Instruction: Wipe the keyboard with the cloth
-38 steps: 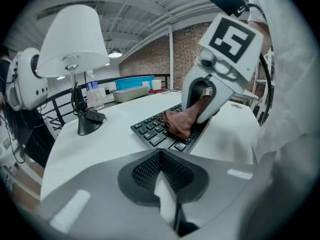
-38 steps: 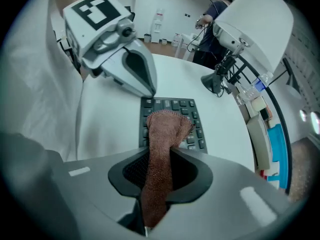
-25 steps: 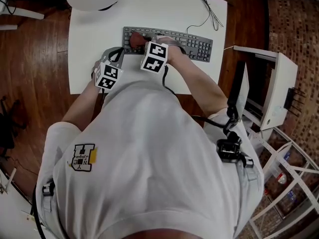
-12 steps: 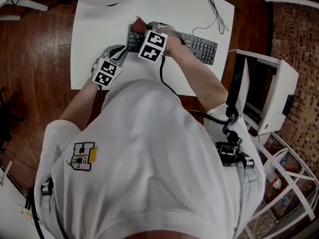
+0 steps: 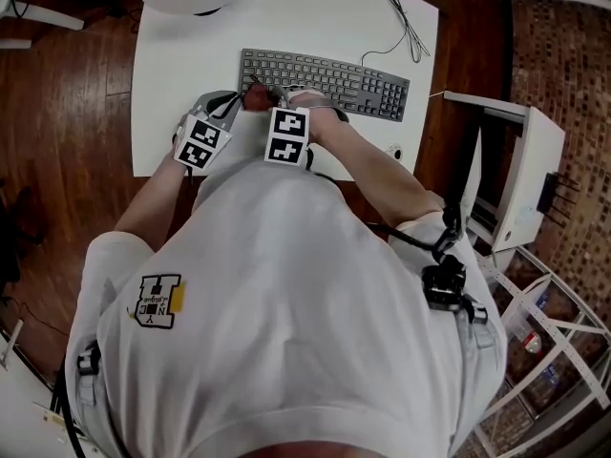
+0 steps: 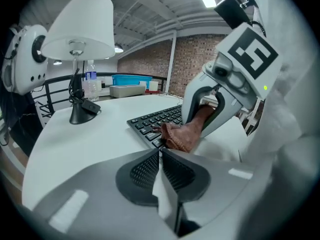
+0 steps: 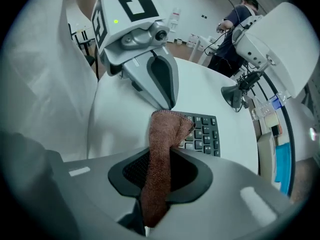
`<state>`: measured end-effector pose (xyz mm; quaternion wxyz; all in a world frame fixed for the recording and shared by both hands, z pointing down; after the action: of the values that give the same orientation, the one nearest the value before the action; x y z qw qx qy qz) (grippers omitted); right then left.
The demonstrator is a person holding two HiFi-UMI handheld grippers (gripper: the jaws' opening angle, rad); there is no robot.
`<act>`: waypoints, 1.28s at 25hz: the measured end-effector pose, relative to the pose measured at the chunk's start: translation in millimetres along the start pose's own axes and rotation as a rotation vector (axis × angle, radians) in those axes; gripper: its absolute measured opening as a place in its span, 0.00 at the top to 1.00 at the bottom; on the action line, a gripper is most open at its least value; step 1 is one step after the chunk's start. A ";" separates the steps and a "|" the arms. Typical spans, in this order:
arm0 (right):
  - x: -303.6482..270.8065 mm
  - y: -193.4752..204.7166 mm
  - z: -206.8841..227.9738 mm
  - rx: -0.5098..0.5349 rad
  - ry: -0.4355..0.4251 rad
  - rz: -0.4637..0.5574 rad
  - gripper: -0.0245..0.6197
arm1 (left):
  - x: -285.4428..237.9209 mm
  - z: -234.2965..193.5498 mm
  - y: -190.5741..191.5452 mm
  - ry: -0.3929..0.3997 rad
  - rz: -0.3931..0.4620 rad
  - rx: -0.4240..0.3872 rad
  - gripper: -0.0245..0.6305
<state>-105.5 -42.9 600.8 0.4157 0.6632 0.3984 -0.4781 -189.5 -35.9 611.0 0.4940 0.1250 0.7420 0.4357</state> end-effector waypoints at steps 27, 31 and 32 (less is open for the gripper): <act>-15.5 -30.2 17.9 0.002 0.059 -0.009 0.83 | -4.2 9.3 17.1 0.069 -0.090 -0.096 0.93; -10.9 -31.1 9.1 -0.001 0.055 0.001 0.83 | -2.4 9.5 13.0 0.068 -0.088 -0.115 0.93; -10.0 -30.2 6.9 -0.002 0.058 0.002 0.83 | -2.6 10.7 12.4 0.070 -0.088 -0.122 0.92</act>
<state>-137.8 -40.5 603.9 0.4053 0.6767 0.4100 -0.4580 -182.3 -24.5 620.8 0.4929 0.0467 0.7357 0.4621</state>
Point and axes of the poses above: the fingertips, and each gripper's own axes: x backward along the fingers, z to its right, y out of its underside, the point moved 3 cm from there along x, backward along the fingers, and after that the axes turned 2 degrees about y, right-handed, at the moved point
